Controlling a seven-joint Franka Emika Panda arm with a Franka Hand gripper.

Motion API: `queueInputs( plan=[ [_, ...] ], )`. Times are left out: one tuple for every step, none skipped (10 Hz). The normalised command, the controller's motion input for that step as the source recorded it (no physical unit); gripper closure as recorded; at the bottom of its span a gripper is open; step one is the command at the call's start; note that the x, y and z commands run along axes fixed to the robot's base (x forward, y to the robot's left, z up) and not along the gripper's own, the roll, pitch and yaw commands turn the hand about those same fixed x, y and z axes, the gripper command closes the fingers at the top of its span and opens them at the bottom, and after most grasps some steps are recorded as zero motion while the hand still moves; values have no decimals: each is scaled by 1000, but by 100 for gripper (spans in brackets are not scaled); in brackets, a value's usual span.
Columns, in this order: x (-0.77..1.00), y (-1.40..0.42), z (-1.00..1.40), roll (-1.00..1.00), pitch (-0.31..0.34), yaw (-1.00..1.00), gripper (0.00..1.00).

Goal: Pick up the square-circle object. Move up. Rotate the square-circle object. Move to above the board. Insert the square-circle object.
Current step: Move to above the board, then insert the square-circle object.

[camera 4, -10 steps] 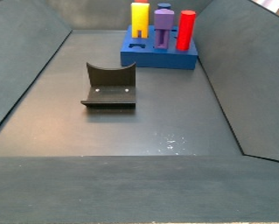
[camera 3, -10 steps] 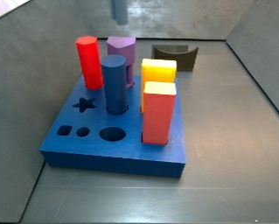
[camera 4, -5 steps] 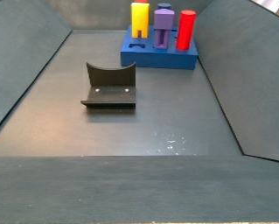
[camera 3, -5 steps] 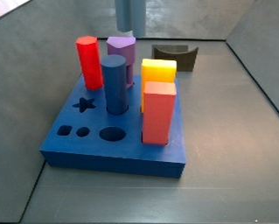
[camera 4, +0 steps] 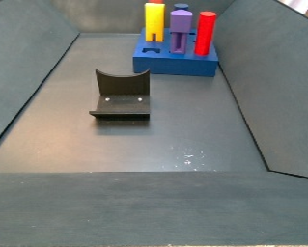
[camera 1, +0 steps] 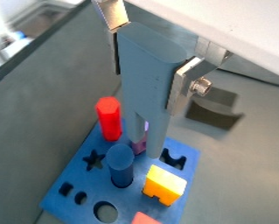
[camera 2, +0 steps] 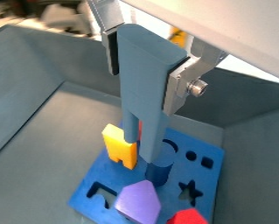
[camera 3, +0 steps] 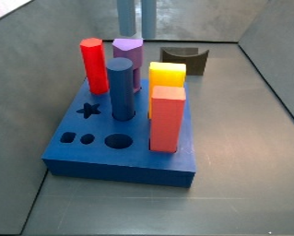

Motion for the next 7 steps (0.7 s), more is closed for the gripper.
queueInputs(
  plan=[
    [91,-43,20,124,234,1000,100],
    [97,-41,13,159,280,1000,100],
    [102,-40,16,169,273,807,100],
    [106,-39,17,165,243,633,100],
    [99,-32,15,162,177,341,100],
    [90,-30,13,159,152,245,100],
    [0,0,0,13,0,0,100]
  ],
)
